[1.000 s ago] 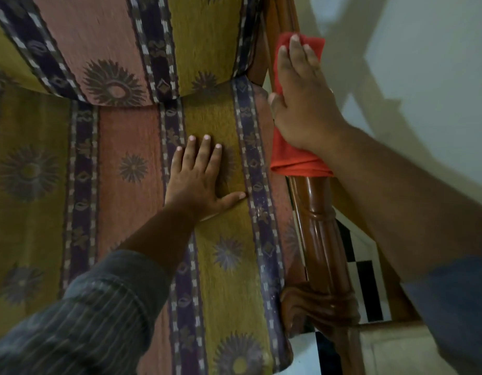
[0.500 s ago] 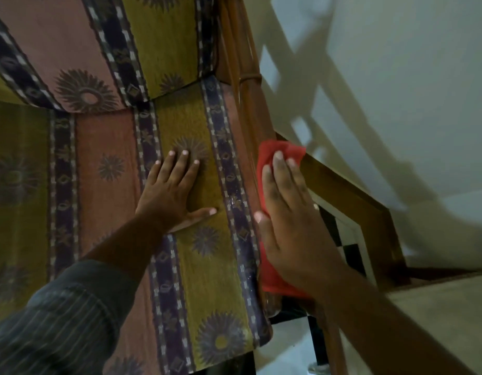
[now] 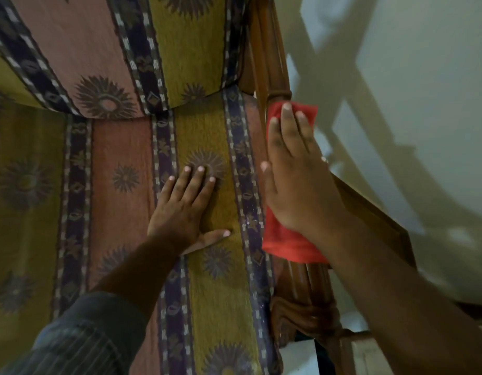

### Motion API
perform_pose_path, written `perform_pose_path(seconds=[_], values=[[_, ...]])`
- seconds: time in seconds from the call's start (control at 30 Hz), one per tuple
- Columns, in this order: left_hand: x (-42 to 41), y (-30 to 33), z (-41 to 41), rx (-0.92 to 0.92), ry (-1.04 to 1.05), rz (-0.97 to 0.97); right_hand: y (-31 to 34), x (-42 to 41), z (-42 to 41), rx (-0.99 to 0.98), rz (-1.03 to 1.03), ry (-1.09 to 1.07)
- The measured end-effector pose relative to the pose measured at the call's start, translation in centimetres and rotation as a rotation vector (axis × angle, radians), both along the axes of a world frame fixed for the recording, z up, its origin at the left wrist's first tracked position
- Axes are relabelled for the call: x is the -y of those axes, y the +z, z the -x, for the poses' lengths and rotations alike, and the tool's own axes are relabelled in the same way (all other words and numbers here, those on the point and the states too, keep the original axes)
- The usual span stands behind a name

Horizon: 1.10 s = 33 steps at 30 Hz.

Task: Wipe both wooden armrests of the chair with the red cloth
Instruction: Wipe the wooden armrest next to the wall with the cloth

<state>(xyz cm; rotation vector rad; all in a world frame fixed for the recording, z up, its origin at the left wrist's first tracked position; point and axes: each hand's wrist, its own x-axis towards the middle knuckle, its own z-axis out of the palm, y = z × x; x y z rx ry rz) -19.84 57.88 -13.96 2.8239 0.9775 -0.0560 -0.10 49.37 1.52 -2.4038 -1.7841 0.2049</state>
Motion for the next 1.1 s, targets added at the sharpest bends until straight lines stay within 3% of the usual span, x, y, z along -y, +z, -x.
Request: perform_pose_path(seconds=[0.2, 0.3, 0.4, 0.7, 1.1], values=[[0.0, 0.2, 0.1, -0.003, 0.002, 0.033, 0.7, -11.3, -4.0, 0.097, -0.008, -0.026], [-0.2, -0.1, 0.1, -0.015, -0.003, 0.047, 0.9, -14.7, -5.5, 0.029, -0.028, -0.078], [-0.4, -0.3, 0.3, -0.002, -0.006, 0.053, 1.2, -15.5, -5.6, -0.056, -0.085, -0.134], [-0.6, 0.4, 0.2, -0.018, -0.006, 0.108, 0.9, -8.6, -3.3, -0.052, -0.131, -0.107], [-0.6, -0.5, 0.3, 0.032, -0.009, 0.073, 1.4, -19.8, -7.8, 0.032, -0.075, -0.117]])
